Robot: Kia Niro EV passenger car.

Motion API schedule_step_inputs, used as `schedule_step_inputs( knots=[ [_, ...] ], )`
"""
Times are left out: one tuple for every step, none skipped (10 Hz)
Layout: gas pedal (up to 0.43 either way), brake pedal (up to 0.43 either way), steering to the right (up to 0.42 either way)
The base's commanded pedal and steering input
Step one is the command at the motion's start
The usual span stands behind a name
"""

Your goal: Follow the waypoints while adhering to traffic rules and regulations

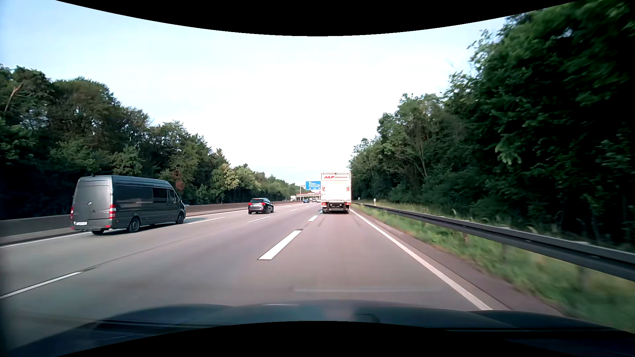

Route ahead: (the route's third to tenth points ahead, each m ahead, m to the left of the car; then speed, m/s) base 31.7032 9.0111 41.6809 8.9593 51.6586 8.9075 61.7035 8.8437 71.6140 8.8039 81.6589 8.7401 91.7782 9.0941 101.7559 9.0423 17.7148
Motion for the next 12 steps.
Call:
schedule_step_inputs(
  knots=[
    [0.028, 0.0, -0.003],
    [0.028, 0.0, -0.003],
    [0.028, 0.0, -0.003],
    [0.039, 0.0, -0.004],
    [0.039, 0.0, -0.004],
    [0.039, 0.0, -0.004],
    [0.039, 0.0, -0.005],
    [0.039, 0.0, -0.004],
    [0.039, 0.0, -0.004],
    [0.047, 0.0, -0.004],
    [0.059, 0.0, -0.004],
    [0.059, 0.0, -0.004]
  ],
)
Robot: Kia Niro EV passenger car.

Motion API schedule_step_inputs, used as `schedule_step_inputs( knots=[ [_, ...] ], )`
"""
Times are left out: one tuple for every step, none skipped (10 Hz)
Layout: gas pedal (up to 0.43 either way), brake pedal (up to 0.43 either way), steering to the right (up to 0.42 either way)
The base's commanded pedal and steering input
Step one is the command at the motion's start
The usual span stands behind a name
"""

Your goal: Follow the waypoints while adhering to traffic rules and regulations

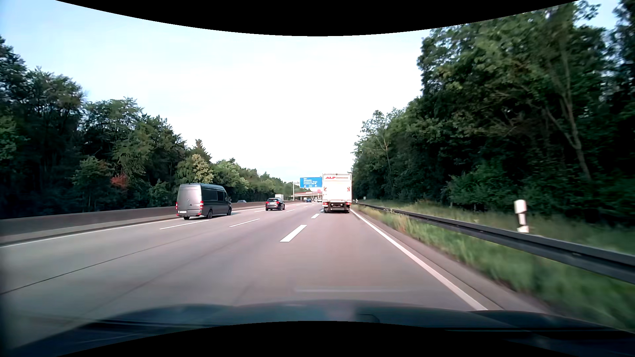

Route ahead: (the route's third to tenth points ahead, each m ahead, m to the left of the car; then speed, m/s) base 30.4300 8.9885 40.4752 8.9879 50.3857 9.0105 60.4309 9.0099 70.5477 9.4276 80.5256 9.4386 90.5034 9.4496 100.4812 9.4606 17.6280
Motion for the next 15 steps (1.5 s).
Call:
schedule_step_inputs(
  knots=[
    [0.059, 0.0, -0.003],
    [0.059, 0.0, -0.004],
    [0.067, 0.0, -0.004],
    [0.067, 0.0, -0.004],
    [0.067, 0.0, -0.004],
    [0.067, 0.0, -0.004],
    [0.067, 0.0, -0.004],
    [0.067, 0.0, -0.004],
    [0.067, 0.0, -0.004],
    [0.067, 0.0, -0.004],
    [0.067, 0.0, -0.004],
    [0.067, 0.0, -0.004],
    [0.067, 0.0, -0.004],
    [0.079, 0.0, -0.004],
    [0.079, 0.0, -0.004]
  ],
)
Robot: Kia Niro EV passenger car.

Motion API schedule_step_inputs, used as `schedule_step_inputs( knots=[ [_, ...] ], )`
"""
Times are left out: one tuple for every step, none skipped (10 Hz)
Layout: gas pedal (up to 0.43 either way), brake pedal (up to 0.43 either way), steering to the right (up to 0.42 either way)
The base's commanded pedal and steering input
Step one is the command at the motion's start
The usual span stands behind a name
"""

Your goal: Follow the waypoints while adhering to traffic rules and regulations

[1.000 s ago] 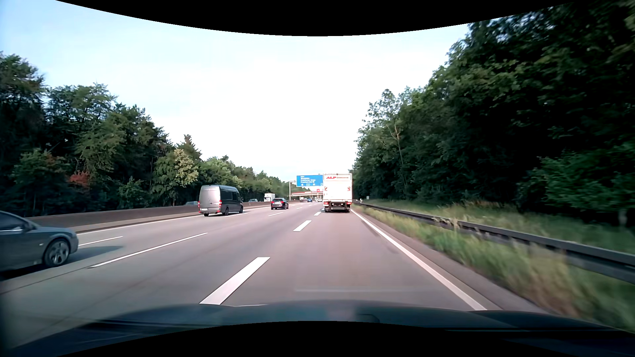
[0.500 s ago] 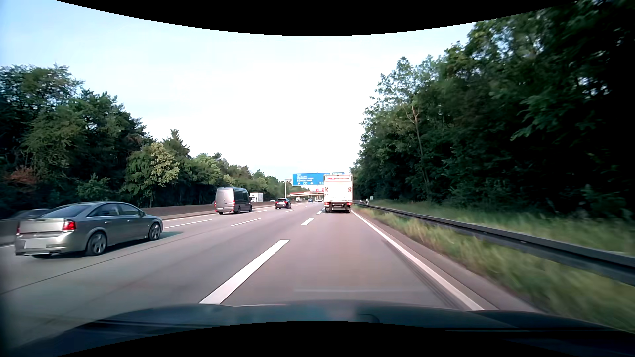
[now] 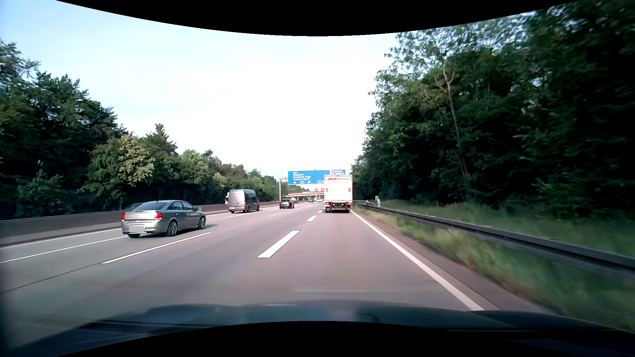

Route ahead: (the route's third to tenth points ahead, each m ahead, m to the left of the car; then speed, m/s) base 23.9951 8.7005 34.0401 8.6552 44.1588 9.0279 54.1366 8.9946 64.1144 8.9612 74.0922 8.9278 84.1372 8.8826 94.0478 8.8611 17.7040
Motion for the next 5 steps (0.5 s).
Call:
schedule_step_inputs(
  knots=[
    [0.087, 0.0, -0.004],
    [0.087, 0.0, -0.004],
    [0.087, 0.0, -0.004],
    [0.098, 0.0, -0.004],
    [0.098, 0.0, -0.004]
  ],
)
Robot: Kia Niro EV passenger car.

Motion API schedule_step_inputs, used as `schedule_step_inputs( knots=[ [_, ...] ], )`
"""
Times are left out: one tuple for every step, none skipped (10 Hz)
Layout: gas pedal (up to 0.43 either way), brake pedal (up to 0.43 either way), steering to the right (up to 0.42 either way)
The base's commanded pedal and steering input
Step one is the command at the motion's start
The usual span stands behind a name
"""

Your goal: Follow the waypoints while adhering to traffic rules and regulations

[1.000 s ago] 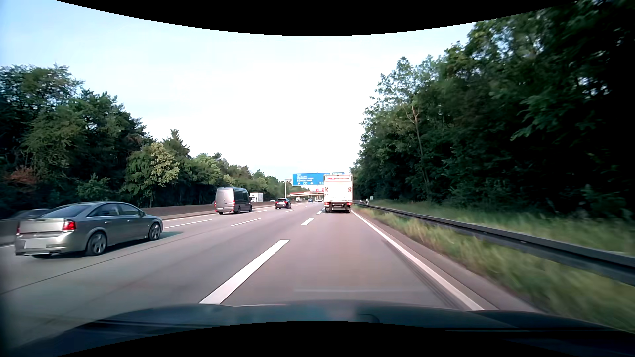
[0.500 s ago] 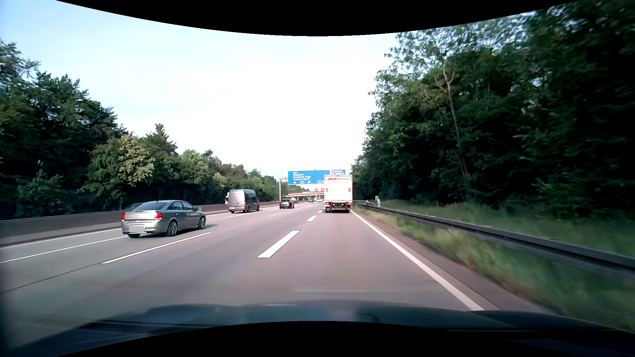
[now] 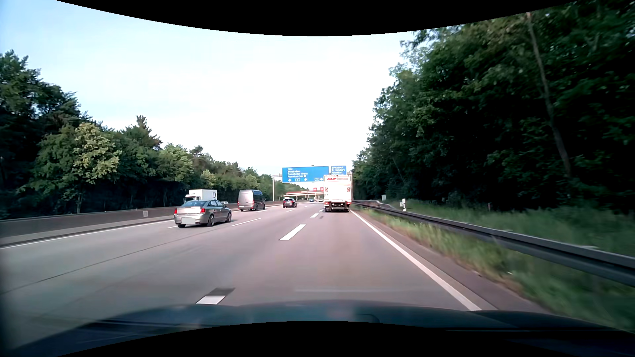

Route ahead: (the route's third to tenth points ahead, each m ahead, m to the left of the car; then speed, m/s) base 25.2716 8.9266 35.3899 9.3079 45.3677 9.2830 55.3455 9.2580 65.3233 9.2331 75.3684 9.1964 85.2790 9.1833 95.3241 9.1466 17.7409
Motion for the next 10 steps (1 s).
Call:
schedule_step_inputs(
  knots=[
    [0.098, 0.0, -0.004],
    [0.098, 0.0, -0.004],
    [0.098, 0.0, -0.004],
    [0.098, 0.0, -0.004],
    [0.098, 0.0, -0.004],
    [0.098, 0.0, -0.004],
    [0.098, 0.0, -0.004],
    [0.098, 0.0, -0.004],
    [0.098, 0.0, -0.004],
    [0.098, 0.0, -0.004]
  ],
)
